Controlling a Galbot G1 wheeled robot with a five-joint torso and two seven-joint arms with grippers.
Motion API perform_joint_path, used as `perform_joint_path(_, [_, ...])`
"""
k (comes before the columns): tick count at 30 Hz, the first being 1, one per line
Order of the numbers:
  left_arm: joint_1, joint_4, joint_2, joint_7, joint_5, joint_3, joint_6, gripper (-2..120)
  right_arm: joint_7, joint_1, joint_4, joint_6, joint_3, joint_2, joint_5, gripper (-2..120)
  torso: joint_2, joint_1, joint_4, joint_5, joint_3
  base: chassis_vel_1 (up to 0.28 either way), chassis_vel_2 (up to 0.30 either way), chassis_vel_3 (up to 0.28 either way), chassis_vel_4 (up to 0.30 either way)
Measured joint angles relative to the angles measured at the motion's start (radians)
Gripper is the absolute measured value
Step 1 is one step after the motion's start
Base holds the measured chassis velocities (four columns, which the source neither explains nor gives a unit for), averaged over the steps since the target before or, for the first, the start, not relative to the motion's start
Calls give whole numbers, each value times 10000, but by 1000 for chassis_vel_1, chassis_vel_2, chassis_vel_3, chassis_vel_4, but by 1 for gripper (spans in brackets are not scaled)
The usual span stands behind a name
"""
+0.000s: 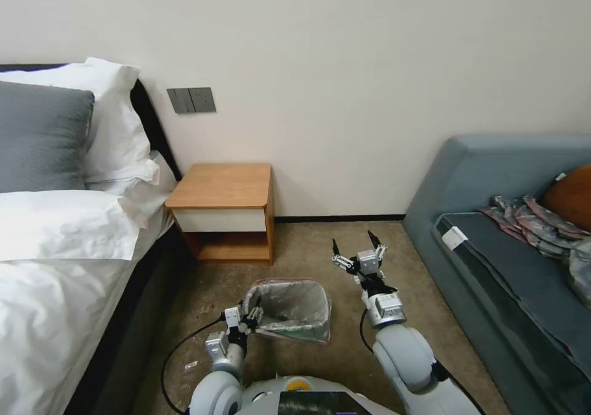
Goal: Pick up the garbage bag from the table and place it over the trash can.
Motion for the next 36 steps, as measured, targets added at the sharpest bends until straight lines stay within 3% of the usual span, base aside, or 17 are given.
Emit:
perform_joint_path(8, [55, 116, 26, 183, 1162, -291, -394, 99, 0, -25, -25, 25, -179, 95, -68, 100, -1, 0, 1, 0, 0, 0, 0, 0, 0])
perform_joint_path(23, [284, -32, -21, 545, 2775, -1009, -1298, 100, 36, -214, -231, 228, -232, 283, -252, 100, 0, 1, 1, 1, 0, 0, 0, 0, 0])
perform_joint_path(26, [354, -260, -93, 687, 3347, -1490, -1725, 100, 25, -536, -582, 1132, -67, 480, -223, 100, -1, 0, 0, 2, 0, 0, 0, 0, 0])
perform_joint_path(32, [516, -770, -62, 819, 3441, -1858, -2145, 100, -248, -1025, -1013, 2349, 361, 936, 75, 100, 0, 0, 0, 2, 0, 0, 0, 0, 0])
perform_joint_path(36, [786, -1202, -214, 1145, 3447, -2016, -2800, 100, -610, -1395, -1278, 3108, 1088, 1261, 88, 100, 0, 0, 0, 3, -1, 0, 0, 0, 0])
